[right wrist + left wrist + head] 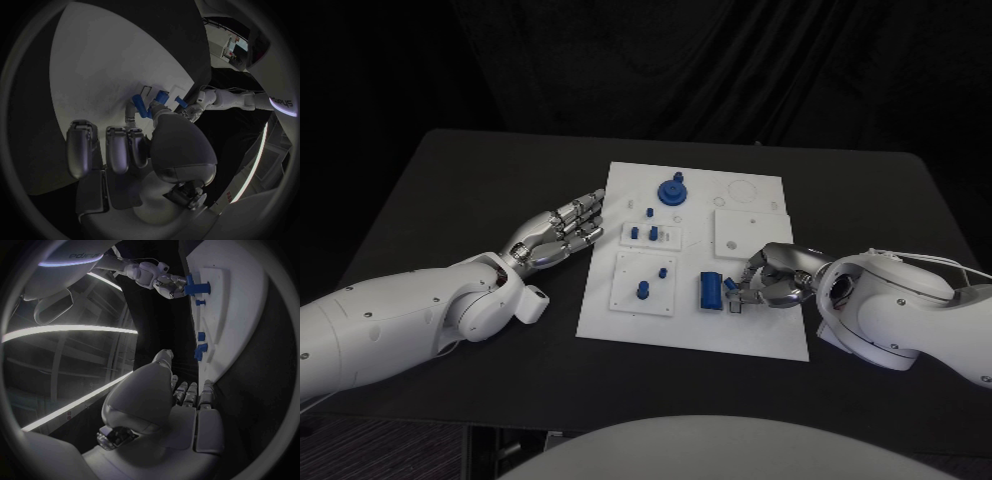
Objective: Assemble the parts on the task board
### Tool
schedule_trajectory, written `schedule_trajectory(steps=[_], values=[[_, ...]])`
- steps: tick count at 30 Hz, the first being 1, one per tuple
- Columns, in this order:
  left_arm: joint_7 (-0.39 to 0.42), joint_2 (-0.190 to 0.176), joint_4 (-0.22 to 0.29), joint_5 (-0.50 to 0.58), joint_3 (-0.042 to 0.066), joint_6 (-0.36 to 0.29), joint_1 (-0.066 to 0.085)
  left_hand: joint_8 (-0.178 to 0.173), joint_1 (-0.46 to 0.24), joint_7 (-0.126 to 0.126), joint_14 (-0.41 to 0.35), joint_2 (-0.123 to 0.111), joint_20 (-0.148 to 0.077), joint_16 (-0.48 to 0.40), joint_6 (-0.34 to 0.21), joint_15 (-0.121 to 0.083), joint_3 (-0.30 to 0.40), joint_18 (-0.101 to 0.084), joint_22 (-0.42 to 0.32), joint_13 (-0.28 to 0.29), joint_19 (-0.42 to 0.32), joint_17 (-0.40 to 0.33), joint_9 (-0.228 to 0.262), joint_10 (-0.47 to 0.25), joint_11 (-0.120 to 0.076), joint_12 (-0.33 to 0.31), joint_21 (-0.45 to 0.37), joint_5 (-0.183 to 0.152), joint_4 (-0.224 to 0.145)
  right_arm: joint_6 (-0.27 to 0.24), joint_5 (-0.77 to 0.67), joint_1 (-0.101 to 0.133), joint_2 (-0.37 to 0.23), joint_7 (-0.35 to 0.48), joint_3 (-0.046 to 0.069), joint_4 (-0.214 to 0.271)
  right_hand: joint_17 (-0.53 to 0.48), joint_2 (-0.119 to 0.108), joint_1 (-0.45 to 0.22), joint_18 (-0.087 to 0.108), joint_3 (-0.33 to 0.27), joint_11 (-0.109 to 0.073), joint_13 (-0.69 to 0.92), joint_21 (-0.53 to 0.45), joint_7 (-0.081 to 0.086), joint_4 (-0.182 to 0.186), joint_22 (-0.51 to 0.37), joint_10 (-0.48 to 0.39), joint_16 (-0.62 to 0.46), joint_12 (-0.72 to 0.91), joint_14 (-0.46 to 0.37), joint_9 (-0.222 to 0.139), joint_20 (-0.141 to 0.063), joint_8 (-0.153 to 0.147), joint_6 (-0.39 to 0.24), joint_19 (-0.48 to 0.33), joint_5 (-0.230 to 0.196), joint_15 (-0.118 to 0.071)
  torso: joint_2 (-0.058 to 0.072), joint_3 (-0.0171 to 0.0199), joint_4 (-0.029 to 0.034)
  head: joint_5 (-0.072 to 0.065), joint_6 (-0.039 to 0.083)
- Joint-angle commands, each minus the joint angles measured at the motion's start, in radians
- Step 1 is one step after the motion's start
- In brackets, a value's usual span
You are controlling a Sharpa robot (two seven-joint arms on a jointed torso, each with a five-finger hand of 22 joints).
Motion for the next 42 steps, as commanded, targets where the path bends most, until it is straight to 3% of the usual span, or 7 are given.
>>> schedule_trajectory(steps=[1,11,25,32,42], values=[[0.079,0.003,0.001,-0.002,0.001,0.014,-0.002,0.005,-0.002,0.007,0.0,0.006,0.004,-0.007,-0.001,0.007,0.005,-0.015,0.001,-0.001,0.0,-0.001,0.001,0.002,0.007,-0.004,0.004,0.0,0.0,0.014,-0.012,0.001,0.005,-0.02,0.0,-0.004,0.178,0.001,0.022,0.011,0.005,-0.011,0.263,-0.004,-0.002,-0.016,0.217,0.104,0.002,0.003,0.088,-0.003,-0.001,0.006,0.012,0.041,0.003,-0.006,0.0,0.0006,-0.0004,0.001,0.0],[0.077,0.004,0.0,-0.002,0.001,0.017,-0.002,0.005,-0.002,0.009,0.0,0.006,0.005,-0.007,-0.001,0.007,0.006,-0.015,0.001,-0.001,0.0,-0.001,0.001,0.002,0.007,-0.004,0.004,-0.001,-0.001,0.012,-0.012,0.001,0.01,-0.018,0.0,-0.005,0.18,0.022,0.081,0.011,0.033,-0.02,0.263,-0.004,-0.013,-0.07,0.217,0.104,0.002,0.003,0.088,-0.013,-0.008,0.019,0.035,0.041,0.003,-0.013,0.0,0.0007,-0.0008,0.004,0.0],[0.076,0.003,-0.002,-0.002,0.001,0.019,-0.002,0.007,-0.004,0.017,0.0,0.007,0.006,-0.007,0.007,0.007,0.008,-0.013,0.001,-0.002,0.0,-0.001,0.002,0.002,0.007,-0.004,0.004,0.001,-0.002,-0.06,-0.012,0.001,-0.022,0.006,0.0,0.033,0.177,0.031,0.102,0.009,0.047,-0.031,0.263,0.003,-0.027,-0.101,0.22,0.104,0.001,0.003,0.088,-0.021,-0.016,0.032,0.07,0.044,0.002,-0.022,0.0,0.0007,-0.0004,0.007,0.0],[0.076,0.002,-0.002,-0.002,0.001,0.019,-0.003,0.007,-0.004,0.018,0.0,0.007,0.006,-0.007,0.008,0.007,0.009,-0.013,0.0,-0.002,0.0,-0.001,0.002,0.002,0.007,-0.004,0.004,0.001,-0.002,-0.092,0.017,0.001,-0.047,0.007,0.0,0.055,0.177,0.033,0.094,0.008,0.047,-0.036,0.263,0.006,-0.031,-0.101,0.221,0.104,0.001,0.003,0.088,-0.024,-0.02,0.033,0.085,0.046,0.002,-0.026,0.0,0.0012,-0.0013,0.007,0.0],[0.074,0.003,-0.002,-0.002,0.001,0.019,-0.004,0.007,-0.004,0.021,0.0,0.007,0.007,-0.007,0.01,0.007,0.009,-0.012,0.0,-0.001,0.0,-0.001,0.002,0.002,0.006,-0.004,0.004,0.001,-0.003,-0.085,0.223,0.001,-0.062,-0.022,-0.001,0.058,0.18,0.04,0.043,0.008,0.035,-0.039,0.263,0.007,-0.034,-0.074,0.221,0.104,0.002,0.003,0.088,-0.032,-0.025,0.029,0.101,0.047,0.001,-0.03,0.0,0.0015,-0.001,0.005,0.0]])
